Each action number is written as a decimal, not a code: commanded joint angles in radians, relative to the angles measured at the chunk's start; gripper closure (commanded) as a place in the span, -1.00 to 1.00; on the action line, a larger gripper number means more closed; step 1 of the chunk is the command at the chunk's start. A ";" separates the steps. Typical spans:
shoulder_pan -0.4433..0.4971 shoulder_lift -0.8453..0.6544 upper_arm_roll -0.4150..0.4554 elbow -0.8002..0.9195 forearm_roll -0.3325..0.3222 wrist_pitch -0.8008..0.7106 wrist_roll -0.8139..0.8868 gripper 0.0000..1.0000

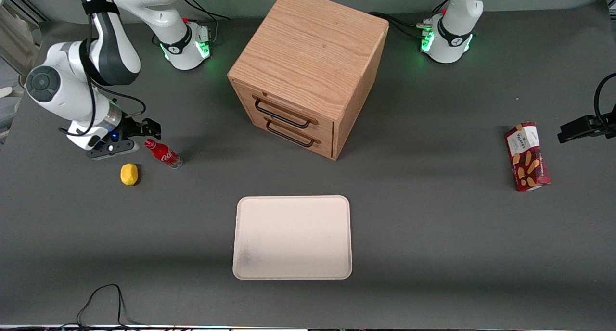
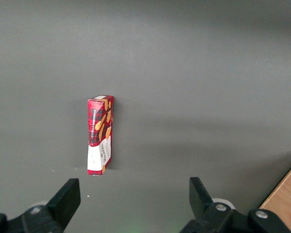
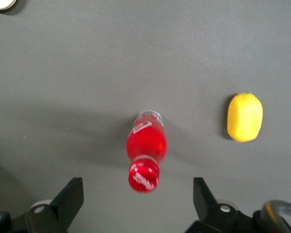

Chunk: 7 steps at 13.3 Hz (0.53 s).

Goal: Place coke bottle on tray
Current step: 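Lower the right gripper and close it around the bottle's cap end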

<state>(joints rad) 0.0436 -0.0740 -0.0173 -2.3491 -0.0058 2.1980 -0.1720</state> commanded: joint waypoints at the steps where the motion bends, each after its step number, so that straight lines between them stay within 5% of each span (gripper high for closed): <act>1: 0.004 0.034 -0.003 -0.006 0.018 0.051 -0.029 -0.99; 7: 0.004 0.020 -0.003 -0.070 0.016 0.097 -0.047 -0.96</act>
<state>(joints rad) 0.0454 -0.0333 -0.0173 -2.3950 -0.0057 2.2751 -0.1809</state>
